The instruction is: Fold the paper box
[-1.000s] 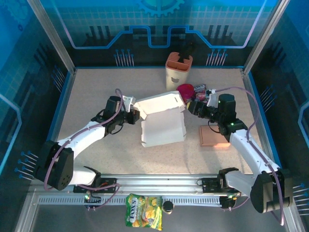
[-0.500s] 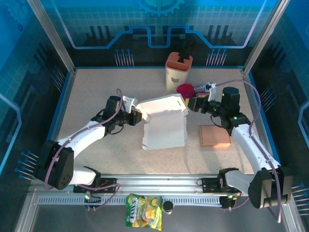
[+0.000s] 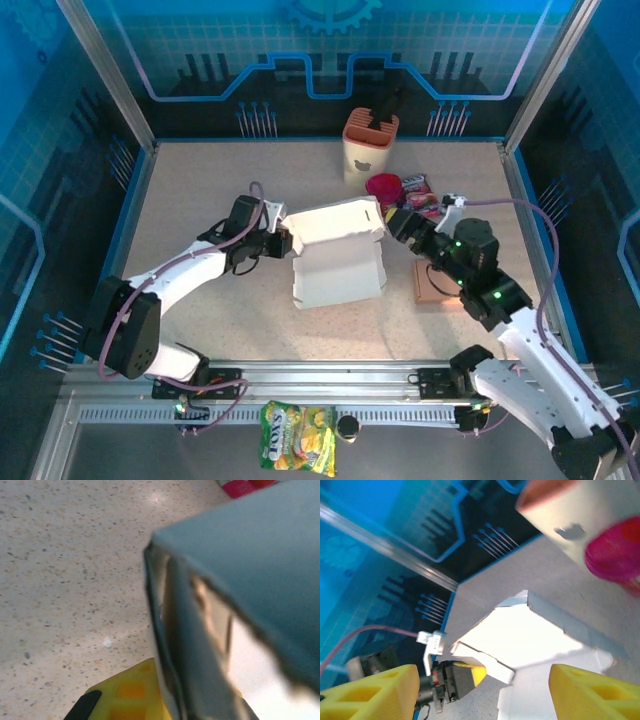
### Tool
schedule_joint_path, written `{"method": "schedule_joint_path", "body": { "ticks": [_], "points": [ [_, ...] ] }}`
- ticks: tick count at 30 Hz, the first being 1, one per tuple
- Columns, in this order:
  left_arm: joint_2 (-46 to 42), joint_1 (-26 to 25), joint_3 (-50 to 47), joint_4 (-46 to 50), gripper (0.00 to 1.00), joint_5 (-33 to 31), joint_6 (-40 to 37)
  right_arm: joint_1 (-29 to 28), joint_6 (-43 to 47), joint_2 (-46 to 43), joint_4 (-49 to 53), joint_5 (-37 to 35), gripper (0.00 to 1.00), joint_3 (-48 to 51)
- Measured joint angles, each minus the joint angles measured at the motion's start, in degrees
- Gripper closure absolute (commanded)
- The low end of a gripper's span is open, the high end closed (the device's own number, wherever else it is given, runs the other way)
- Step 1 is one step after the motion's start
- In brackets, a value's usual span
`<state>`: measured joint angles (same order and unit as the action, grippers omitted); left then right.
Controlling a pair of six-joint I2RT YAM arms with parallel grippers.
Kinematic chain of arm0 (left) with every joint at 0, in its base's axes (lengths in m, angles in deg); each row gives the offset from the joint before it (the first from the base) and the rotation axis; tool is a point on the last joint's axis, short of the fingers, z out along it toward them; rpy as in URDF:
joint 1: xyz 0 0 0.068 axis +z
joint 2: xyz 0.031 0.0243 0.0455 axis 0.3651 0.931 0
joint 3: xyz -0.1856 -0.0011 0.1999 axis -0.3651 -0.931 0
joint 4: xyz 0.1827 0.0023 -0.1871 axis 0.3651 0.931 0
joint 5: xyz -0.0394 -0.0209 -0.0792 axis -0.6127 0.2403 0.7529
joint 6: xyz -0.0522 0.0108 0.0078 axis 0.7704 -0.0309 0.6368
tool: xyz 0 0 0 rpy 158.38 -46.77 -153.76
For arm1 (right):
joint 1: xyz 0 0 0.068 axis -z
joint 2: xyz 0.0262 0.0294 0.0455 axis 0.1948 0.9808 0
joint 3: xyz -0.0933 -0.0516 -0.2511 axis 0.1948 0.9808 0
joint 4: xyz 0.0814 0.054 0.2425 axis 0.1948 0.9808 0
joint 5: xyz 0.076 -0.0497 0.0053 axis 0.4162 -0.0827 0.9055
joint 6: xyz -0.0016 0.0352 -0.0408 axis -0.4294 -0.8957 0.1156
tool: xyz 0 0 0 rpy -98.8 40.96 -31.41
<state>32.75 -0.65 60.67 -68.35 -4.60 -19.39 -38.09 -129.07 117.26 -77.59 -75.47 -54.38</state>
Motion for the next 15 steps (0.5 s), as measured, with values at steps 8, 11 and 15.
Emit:
{"method": "schedule_joint_path", "body": {
  "ticks": [8,11,15],
  "points": [
    [1.0,-5.7,0.0,2.0,1.0,-14.5,-0.3,-15.1,-18.9,11.4,-1.2,-13.4,0.26,0.0],
    [2.2,-7.8,0.0,2.3,1.0,-18.3,-0.3,-16.0,-24.6,16.5,-5.5,-15.9,0.3,0.2],
    [3.6,-9.2,0.0,2.5,1.0,-21.6,-0.3,-15.5,-29.6,23.4,-15.0,-16.7,0.35,2.4]
  ]
}}
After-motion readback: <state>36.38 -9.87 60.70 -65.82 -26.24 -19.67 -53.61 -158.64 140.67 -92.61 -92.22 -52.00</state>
